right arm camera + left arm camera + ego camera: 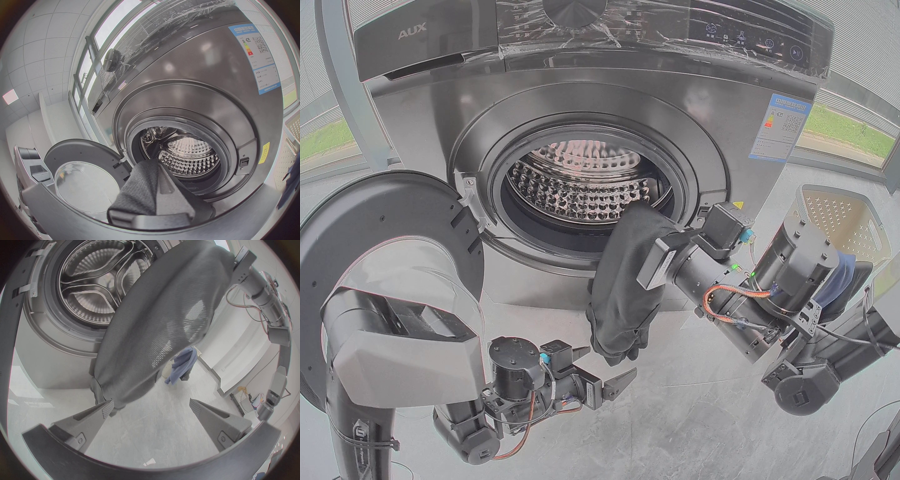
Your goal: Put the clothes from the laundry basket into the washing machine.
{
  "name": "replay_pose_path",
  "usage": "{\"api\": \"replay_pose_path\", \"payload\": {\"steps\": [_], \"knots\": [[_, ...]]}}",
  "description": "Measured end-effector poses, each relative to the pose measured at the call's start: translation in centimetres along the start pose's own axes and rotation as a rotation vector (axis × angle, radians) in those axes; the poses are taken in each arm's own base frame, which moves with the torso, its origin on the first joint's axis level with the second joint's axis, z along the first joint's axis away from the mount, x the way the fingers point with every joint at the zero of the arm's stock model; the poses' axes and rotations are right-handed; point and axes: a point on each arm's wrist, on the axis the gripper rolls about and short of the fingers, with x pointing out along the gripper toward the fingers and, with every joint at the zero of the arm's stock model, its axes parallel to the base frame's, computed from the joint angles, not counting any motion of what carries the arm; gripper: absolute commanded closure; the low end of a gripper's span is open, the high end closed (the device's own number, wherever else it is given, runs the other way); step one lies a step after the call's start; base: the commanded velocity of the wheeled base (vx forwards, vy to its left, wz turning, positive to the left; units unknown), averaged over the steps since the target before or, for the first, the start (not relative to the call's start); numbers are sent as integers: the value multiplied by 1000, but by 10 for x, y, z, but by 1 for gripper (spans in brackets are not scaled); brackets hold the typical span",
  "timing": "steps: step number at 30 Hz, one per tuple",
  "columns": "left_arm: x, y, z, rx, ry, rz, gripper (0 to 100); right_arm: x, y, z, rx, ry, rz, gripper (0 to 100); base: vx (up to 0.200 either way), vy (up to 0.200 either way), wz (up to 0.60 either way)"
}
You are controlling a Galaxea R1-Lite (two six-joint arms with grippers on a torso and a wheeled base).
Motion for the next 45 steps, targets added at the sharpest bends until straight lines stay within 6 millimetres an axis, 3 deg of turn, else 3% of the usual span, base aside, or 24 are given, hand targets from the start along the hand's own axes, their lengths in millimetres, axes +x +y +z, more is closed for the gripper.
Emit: {"api": "replay_pose_path", "payload": {"steps": [19, 20, 35, 39, 45], "knots": [[60, 26, -2, 19, -131, 104, 0, -6, 8, -3, 8, 8, 23, 100, 0, 0, 0], [62, 28, -2, 20, -138, 113, 100, -6, 8, -3, 8, 8, 23, 100, 0, 0, 0], [67, 32, 10, 20, -197, 157, 100, -11, 3, -3, 9, 15, 10, 100, 0, 0, 0], [51, 27, 18, 20, -189, 153, 100, -12, -6, -3, 2, 17, -15, 100, 0, 0, 0], [8, 14, 33, 20, -161, 143, 100, -20, -25, -4, -4, 32, -66, 100, 0, 0, 0]]}}
